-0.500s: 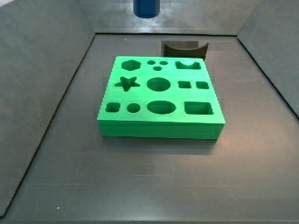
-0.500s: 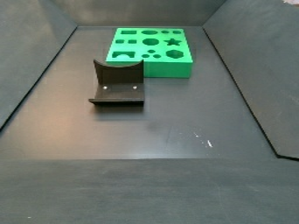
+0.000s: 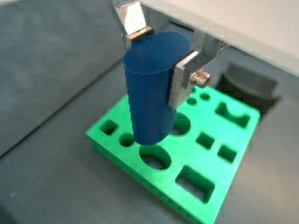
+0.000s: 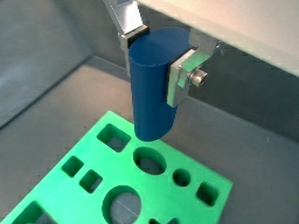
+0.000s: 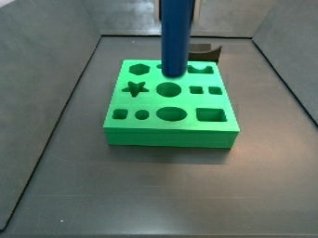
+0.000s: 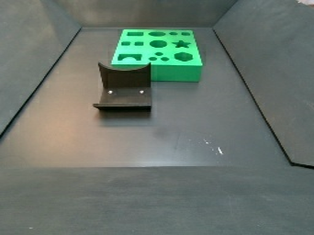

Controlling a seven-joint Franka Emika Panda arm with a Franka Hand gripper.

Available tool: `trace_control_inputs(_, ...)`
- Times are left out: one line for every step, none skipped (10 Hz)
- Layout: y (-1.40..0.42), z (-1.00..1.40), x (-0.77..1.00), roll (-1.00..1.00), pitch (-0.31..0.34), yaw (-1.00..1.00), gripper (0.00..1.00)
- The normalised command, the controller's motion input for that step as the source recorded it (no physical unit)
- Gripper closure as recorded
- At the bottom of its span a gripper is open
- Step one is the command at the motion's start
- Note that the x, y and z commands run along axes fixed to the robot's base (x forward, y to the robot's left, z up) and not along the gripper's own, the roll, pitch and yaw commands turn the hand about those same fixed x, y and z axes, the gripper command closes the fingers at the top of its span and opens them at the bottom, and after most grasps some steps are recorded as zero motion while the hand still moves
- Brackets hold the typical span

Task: Insert the oval object.

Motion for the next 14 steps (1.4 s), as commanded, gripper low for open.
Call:
trace_control_inputs(0.19,-0.41,0.51,-0.24,0.0,-0.57,1.0)
trace_control_inputs(0.16,-0.45,0.49,-0.23,0.01,-0.59,1.0)
trace_control_inputs(0.05,-0.43,0.39,-0.22,0.029,-0.73,1.0)
trace_control_inputs(0.08,-0.51,0.05,-0.02,0.114,-0.91,1.0)
trace_control_inputs(0.04,-0.67,0.0,0.0,0.09,-1.0,1.0)
trace_control_inputs(0.04,-0.68,0.0,0.0,0.083,-1.0,1.0)
trace_control_inputs(0.0,-0.47,-0.01,0.0,0.049,-1.0,1.0)
trace_control_inputs(0.0,-0.15,0.0,0.0,0.023,-1.0,1.0)
trace_control_inputs(0.0,0.0,0.0,0.0,0.0,-1.0,1.0)
trace_control_inputs(0.0,0.0,0.0,0.0,0.0,-1.0,1.0)
trace_control_inputs(0.0,0.0,0.0,0.0,0.044,-1.0,1.0)
trace_control_inputs(0.0,-0.04,0.0,0.04,0.089,-0.98,1.0)
trace_control_inputs(0.0,-0.04,0.0,0.04,0.09,-0.97,1.0)
trace_control_inputs(0.0,-0.08,0.0,0.06,0.111,-0.96,1.0)
